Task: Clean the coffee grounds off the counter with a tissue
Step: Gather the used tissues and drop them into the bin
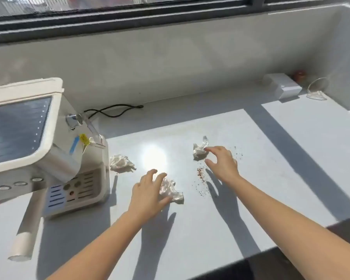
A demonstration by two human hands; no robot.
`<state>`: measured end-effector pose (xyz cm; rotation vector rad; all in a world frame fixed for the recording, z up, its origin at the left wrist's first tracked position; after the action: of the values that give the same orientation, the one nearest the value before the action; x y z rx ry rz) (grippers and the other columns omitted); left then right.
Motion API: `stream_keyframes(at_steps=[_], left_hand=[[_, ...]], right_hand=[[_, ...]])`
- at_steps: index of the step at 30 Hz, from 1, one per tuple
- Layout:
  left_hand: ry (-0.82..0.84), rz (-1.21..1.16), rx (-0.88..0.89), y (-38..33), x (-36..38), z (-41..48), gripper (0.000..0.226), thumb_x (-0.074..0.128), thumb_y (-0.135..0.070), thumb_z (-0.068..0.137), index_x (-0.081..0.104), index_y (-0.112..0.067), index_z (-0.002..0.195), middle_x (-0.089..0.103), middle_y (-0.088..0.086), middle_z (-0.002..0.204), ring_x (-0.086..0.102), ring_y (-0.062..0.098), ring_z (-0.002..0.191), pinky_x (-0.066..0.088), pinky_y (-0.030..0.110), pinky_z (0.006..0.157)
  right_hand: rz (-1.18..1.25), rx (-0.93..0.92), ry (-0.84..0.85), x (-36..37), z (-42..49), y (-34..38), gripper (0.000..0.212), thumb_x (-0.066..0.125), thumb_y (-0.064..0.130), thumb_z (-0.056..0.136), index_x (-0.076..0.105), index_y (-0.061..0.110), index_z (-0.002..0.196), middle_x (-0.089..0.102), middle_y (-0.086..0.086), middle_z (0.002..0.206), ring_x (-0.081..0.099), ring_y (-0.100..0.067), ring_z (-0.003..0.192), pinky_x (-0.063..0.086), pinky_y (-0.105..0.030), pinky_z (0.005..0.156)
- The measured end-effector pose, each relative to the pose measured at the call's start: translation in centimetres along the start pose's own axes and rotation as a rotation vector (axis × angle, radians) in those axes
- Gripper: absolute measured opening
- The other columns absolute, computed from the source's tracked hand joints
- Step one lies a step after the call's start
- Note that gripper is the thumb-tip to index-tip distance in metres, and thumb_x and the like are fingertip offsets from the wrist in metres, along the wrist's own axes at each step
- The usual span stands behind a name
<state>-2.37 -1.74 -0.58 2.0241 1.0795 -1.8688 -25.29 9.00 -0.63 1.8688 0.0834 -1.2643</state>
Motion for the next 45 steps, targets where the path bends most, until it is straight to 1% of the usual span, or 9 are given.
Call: stream_keyframes(at_steps=[4,9,15,18,26,30,35,38,45], left_hand=[[0.043,-0.004,0.043,0.3,2.2,1.9,0.074,0.057,-0.061,0.076,0.033,-0.034,0.141,0.019,-0.001,0.156,0.024,0.019,0.139,0.029,0.037,0.104],[0.012,-0.042,0.101,0.9,3.4,2.8,0.047,0.058,-0.051,0.073,0.05,-0.033,0.117,0.037,-0.007,0.139,0.034,0.017,0.128,0.027,0.03,0.095],[-0.027,-0.079,0.15,1.2,3.5,3.6,0.028,0.054,-0.037,0.083,0.052,-0.032,0.11,0.047,-0.012,0.115,0.044,0.013,0.106,0.029,0.023,0.082],[-0.047,-0.152,0.135,1.9,2.9,3.7,0.029,0.05,-0.026,0.084,0.055,-0.029,0.112,0.05,-0.012,0.114,0.045,0.011,0.104,0.031,0.023,0.084],[-0.311,-0.562,-0.227,6.6,-1.5,3.0,0.028,0.047,-0.016,0.084,0.047,-0.029,0.109,0.051,-0.014,0.109,0.051,0.009,0.094,0.041,0.029,0.075],[-0.371,-0.571,-0.348,9.7,-2.8,4.5,0.049,0.052,-0.003,0.082,0.039,-0.018,0.127,0.038,0.003,0.13,0.034,-0.002,0.094,0.03,0.02,0.079],[-0.323,-0.652,-0.41,11.3,-3.3,5.9,0.06,0.051,-0.001,0.084,0.03,-0.02,0.137,0.029,-0.006,0.13,0.03,0.003,0.107,0.026,0.023,0.089],[-0.321,-0.658,-0.42,11.5,-3.2,6.2,0.057,0.051,0.002,0.084,0.034,-0.017,0.135,0.028,0.0,0.137,0.03,0.002,0.109,0.024,0.017,0.092],[-0.435,-0.674,-0.397,10.1,-2.7,4.1,0.03,0.046,-0.006,0.087,0.046,-0.021,0.113,0.047,-0.006,0.113,0.042,-0.001,0.091,0.032,0.025,0.078]], right_hand=[[-0.071,0.018,0.011,2.2,2.4,0.7,0.052,0.063,0.027,0.086,0.048,0.031,0.135,0.036,0.0,0.147,0.029,-0.023,0.134,0.024,-0.045,0.106],[-0.126,0.006,0.007,4.4,5.1,0.8,0.049,0.068,0.024,0.079,0.053,0.03,0.126,0.034,-0.001,0.148,0.029,-0.023,0.134,0.022,-0.044,0.107],[-0.206,-0.015,-0.029,5.8,6.3,0.9,0.01,0.064,0.021,0.084,0.064,0.026,0.092,0.056,0.003,0.111,0.049,-0.021,0.107,0.028,-0.036,0.092],[-0.142,-0.061,-0.039,6.2,6.5,1.7,0.013,0.063,0.01,0.083,0.061,0.023,0.085,0.054,0.005,0.093,0.051,-0.021,0.096,0.029,-0.029,0.08],[0.116,-0.167,0.075,7.9,6.4,6.6,0.026,0.049,0.002,0.088,0.059,0.024,0.097,0.048,0.007,0.093,0.048,0.0,0.085,0.037,-0.01,0.063],[0.184,-0.202,0.199,10.0,5.6,9.9,0.023,0.045,0.005,0.089,0.06,0.023,0.085,0.045,0.007,0.097,0.059,0.0,0.071,0.048,-0.02,0.066],[0.24,-0.27,0.306,12.5,4.8,12.7,0.016,0.048,0.007,0.087,0.059,0.019,0.089,0.05,0.005,0.105,0.058,-0.013,0.089,0.049,-0.03,0.078],[0.235,-0.259,0.328,13.5,4.4,13.0,0.009,0.054,0.014,0.089,0.058,0.021,0.092,0.055,0.004,0.102,0.057,-0.012,0.094,0.048,-0.03,0.081],[0.297,-0.199,0.409,14.7,2.9,12.5,0.009,0.054,0.021,0.093,0.057,0.026,0.086,0.06,0.016,0.081,0.061,-0.007,0.071,0.049,-0.028,0.072]])
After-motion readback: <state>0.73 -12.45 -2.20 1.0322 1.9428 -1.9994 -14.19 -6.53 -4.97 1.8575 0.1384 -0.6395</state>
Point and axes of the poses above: each hand's wrist, its own z-axis towards the middle knuckle, its own x-axis out of the palm, y = z × x, the point moved 3 cm from there along z, towards the middle knuckle
